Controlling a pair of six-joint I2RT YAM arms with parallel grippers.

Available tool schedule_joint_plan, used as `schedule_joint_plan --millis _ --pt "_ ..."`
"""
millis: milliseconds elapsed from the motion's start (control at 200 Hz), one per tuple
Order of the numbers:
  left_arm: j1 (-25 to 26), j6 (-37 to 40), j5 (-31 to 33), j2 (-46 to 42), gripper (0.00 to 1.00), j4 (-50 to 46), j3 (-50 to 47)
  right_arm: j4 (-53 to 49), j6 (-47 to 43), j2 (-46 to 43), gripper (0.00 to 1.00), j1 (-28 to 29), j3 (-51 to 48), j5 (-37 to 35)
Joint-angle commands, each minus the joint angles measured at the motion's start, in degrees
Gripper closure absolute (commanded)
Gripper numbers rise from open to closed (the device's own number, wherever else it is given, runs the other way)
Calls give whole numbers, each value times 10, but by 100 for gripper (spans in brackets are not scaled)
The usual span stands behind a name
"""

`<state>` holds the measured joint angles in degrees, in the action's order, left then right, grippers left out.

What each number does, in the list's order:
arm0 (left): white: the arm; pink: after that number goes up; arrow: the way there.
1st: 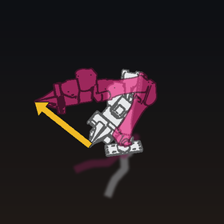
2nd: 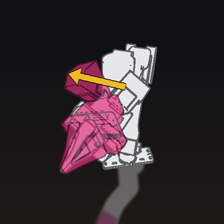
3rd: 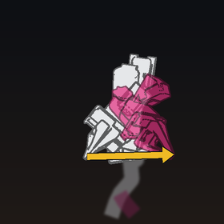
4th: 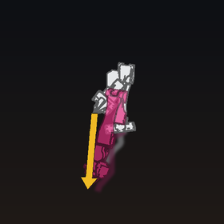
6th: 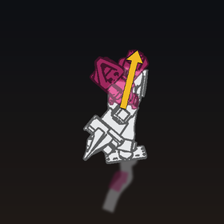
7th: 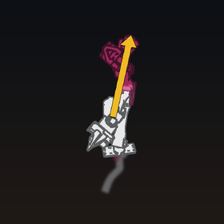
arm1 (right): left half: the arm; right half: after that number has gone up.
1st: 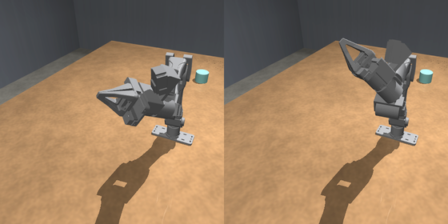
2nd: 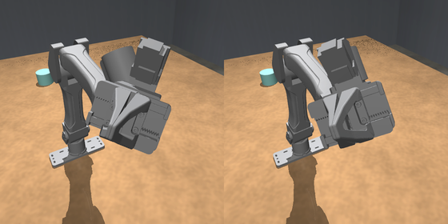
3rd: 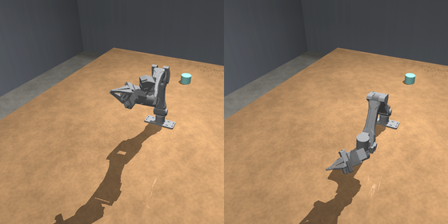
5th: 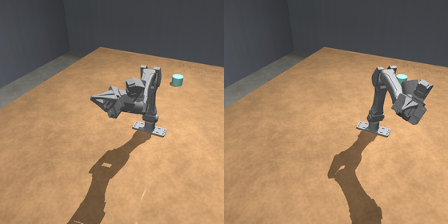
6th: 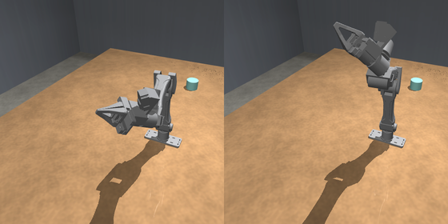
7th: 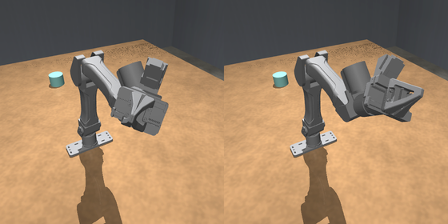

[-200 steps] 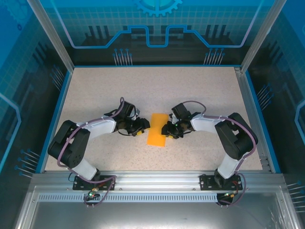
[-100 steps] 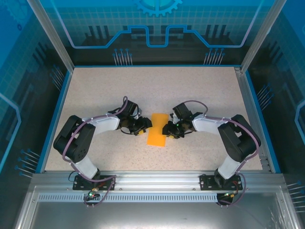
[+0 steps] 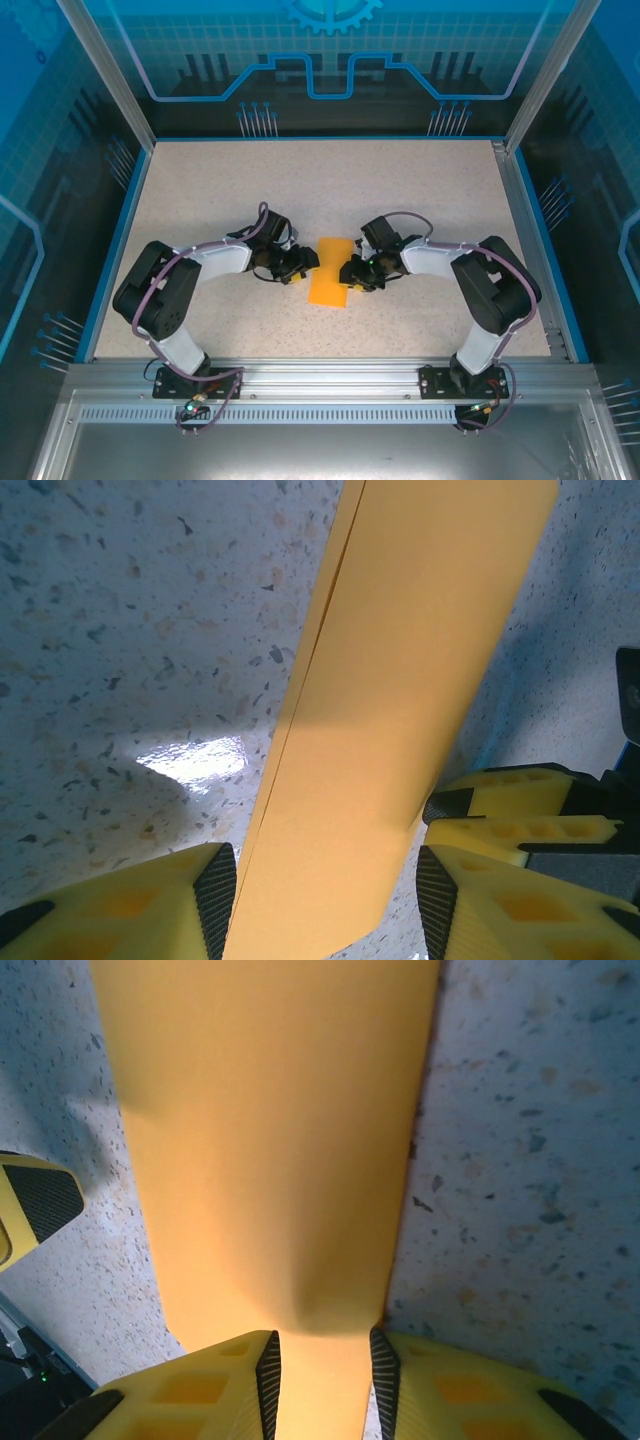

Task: Fold a paper plane with a square sheet of paper (pick it up from the middle)
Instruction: Fold the triangle a second time at the center of the table.

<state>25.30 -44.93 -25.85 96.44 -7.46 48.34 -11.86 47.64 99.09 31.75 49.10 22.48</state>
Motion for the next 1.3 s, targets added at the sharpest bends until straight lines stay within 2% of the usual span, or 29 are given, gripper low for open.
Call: schedule_joint_plan --millis 0,145,345,505,815,1296 --pt "3 8 -11 7 45 -12 15 -9 6 -17 67 2 2 -10" --pt "3 7 -10 9 45 -10 14 -29 -5 -43 66 2 9 -17" --pt "2 5 -11 14 45 -6 15 -12 -5 -6 66 6 38 12" --pt "3 6 -12 16 45 -7 16 -50 -11 19 67 8 43 -27" --pt "3 13 -20 25 44 -12 26 -41 -20 24 68 -12 -11 -40" --pt "12 19 -36 52 44 -20 37 -40 -26 40 68 -17 -9 -28"
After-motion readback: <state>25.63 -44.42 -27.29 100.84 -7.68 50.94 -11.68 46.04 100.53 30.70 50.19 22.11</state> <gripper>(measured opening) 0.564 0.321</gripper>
